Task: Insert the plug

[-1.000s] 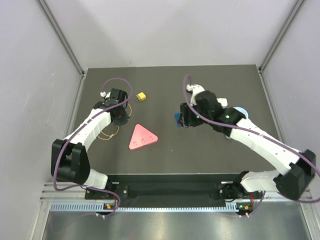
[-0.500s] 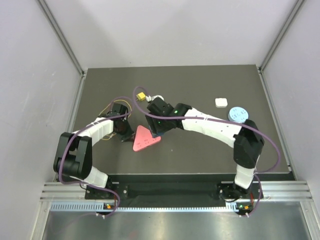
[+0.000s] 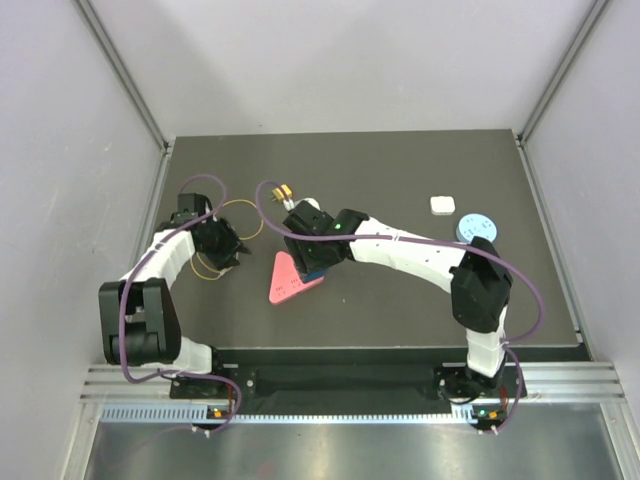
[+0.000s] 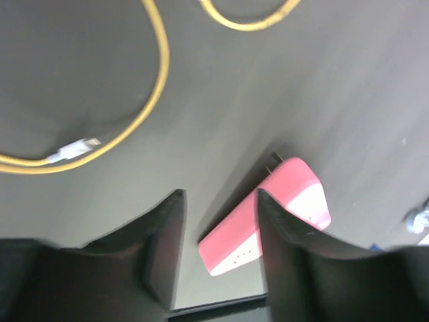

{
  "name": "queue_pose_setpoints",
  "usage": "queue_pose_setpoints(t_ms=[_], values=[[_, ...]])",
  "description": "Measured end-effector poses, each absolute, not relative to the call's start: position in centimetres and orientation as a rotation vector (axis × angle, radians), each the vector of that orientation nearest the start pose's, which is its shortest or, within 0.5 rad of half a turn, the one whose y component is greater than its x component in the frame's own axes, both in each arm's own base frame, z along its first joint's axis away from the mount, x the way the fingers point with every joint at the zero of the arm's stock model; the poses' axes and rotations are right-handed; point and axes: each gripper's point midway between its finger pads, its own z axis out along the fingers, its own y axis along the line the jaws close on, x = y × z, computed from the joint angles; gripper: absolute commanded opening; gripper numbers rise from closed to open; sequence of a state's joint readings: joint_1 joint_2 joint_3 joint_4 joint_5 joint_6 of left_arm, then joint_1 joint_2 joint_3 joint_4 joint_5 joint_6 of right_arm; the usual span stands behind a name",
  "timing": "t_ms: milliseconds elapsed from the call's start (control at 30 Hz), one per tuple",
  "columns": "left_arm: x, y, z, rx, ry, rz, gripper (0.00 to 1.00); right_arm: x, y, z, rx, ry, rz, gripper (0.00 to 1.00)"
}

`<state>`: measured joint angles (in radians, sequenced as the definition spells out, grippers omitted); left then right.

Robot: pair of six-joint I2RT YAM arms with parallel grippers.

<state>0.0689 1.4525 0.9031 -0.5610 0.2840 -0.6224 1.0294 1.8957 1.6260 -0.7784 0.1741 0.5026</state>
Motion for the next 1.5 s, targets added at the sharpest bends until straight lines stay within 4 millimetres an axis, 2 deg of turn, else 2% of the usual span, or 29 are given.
queue_pose_setpoints(t_ms=[33, 67, 133, 433, 667, 967, 1500], values=[[30.8, -5.3, 7.5, -0.817, 2.594, -0.563, 0.68, 24.1, 38.0, 12.1, -0.632, 2.552, 0.32, 0.0], [30.8, -5.5, 7.6, -0.795, 2.596, -0.575, 0.75, 24.1, 38.0, 12.1, -0.638, 2.55, 0.319, 0.0], [30.5, -5.9, 8.0, -0.778, 2.6, -0.6, 0.8, 24.0, 38.0, 12.1, -0.653, 2.55, 0.323, 0.0], [30.1, -5.9, 8.8, -0.734, 2.589, -0.602, 0.81, 23.9, 39.0, 11.3, -0.715, 2.534, 0.373, 0.0], [29.8, -5.8, 8.8, -0.726, 2.587, -0.592, 0.81, 23.6, 37.9, 8.9, -0.736, 2.563, 0.343, 0.0], [29.8, -5.7, 8.8, -0.718, 2.588, -0.581, 0.81, 24.4, 38.3, 9.0, -0.747, 2.527, 0.366, 0.0], [29.8, -5.6, 9.2, -0.7, 2.572, -0.578, 0.81, 24.9, 37.9, 9.0, -0.747, 2.516, 0.337, 0.0]])
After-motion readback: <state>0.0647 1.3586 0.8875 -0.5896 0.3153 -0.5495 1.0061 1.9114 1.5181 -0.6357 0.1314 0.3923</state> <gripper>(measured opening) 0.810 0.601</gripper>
